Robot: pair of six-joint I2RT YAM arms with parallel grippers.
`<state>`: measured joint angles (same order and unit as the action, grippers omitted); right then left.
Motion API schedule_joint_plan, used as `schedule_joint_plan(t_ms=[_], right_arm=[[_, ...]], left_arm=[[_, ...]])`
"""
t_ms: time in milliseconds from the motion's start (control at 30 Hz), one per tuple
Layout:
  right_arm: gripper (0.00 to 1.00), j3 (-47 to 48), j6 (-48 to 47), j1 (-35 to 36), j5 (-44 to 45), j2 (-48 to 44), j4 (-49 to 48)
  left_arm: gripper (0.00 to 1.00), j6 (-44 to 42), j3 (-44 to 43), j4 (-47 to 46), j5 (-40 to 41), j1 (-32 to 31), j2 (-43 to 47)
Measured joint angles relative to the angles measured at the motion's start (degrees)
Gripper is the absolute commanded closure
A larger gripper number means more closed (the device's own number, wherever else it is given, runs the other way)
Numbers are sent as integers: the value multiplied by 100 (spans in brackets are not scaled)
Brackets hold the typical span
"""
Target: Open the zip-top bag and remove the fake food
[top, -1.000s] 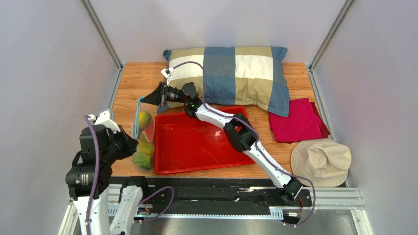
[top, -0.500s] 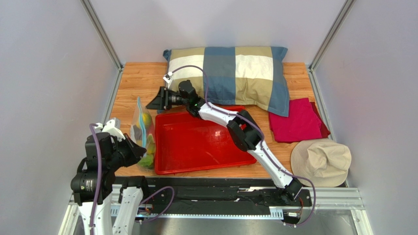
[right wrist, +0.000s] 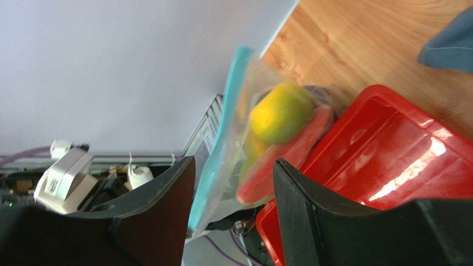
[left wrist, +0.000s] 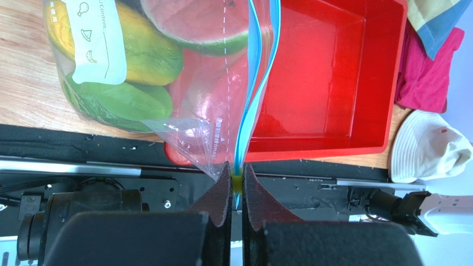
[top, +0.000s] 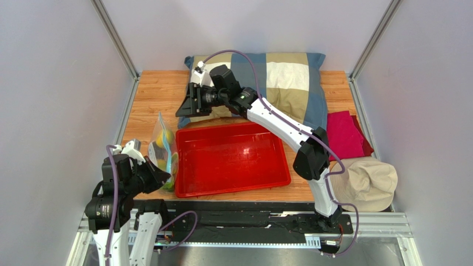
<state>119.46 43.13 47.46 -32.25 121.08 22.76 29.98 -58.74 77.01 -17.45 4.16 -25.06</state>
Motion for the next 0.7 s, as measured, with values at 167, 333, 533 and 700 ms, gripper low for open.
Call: schedule_joint_plan(t_ms=[167, 333, 533, 700], right_arm=[[43, 273, -271, 446, -24, -2, 507], [35, 286, -450, 844, -26, 225, 866], [47, 286, -573, 925, -22, 516, 1086], [86, 286, -651, 898, 13, 560, 1156]], left_arm=[[100, 15, 0, 0, -11, 0, 0], [100, 66, 0, -2, -33, -2, 0], [100, 105, 48, -7, -68, 0, 7], [100, 166, 92, -7, -98, 0, 42]])
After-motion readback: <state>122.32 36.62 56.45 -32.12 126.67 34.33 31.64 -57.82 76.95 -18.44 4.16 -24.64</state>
